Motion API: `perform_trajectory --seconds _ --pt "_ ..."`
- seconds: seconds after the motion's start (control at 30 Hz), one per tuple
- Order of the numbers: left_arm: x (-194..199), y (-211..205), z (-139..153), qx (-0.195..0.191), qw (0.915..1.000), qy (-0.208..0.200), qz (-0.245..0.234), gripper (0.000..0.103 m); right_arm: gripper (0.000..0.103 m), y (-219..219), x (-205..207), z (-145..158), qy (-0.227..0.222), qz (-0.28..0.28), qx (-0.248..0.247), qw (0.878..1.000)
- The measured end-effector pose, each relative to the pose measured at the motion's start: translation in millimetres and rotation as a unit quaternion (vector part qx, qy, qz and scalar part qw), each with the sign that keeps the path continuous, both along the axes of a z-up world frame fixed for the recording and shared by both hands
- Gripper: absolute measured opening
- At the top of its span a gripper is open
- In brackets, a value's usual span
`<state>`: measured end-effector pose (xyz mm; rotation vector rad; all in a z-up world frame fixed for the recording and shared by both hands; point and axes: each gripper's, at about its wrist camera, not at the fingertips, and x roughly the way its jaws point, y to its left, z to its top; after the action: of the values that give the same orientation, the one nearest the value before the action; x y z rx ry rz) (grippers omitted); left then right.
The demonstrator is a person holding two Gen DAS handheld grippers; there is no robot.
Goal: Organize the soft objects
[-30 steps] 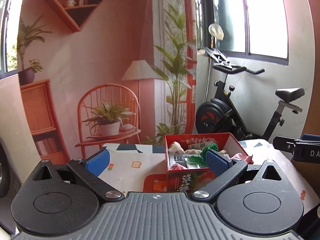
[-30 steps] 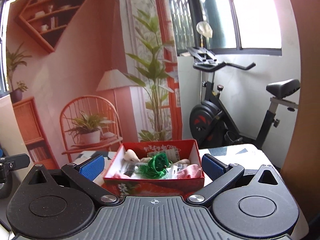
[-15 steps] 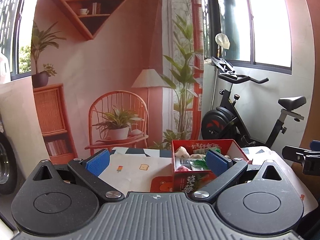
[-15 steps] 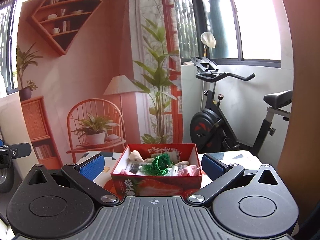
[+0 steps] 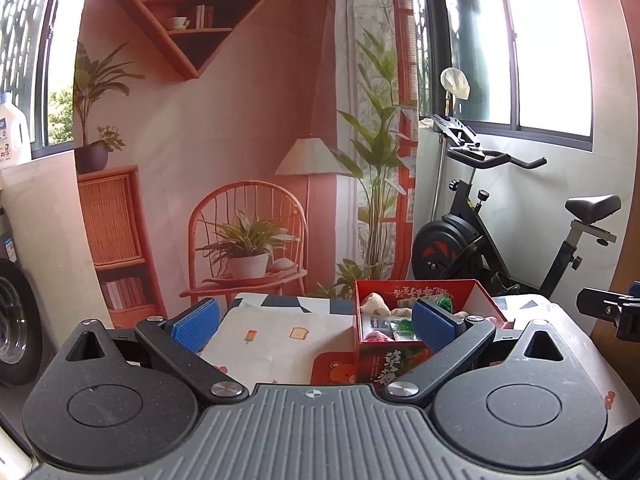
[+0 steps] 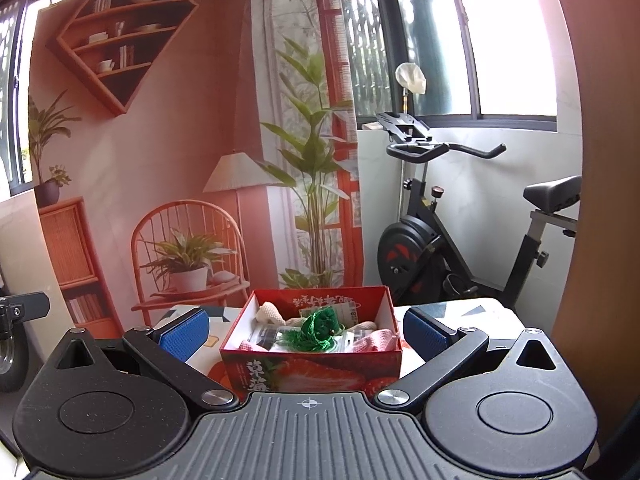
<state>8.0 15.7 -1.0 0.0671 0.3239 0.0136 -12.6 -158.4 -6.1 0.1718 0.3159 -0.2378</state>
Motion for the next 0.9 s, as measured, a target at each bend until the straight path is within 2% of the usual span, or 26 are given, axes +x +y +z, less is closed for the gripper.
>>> perform_trajectory --seconds 0.9 --pt "-5.6 0.8 1.4 0.001 1.0000 -0.001 0.002 0.103 0.103 -2.9 2.4 1.8 0.000 -0.008 -0.004 1.000"
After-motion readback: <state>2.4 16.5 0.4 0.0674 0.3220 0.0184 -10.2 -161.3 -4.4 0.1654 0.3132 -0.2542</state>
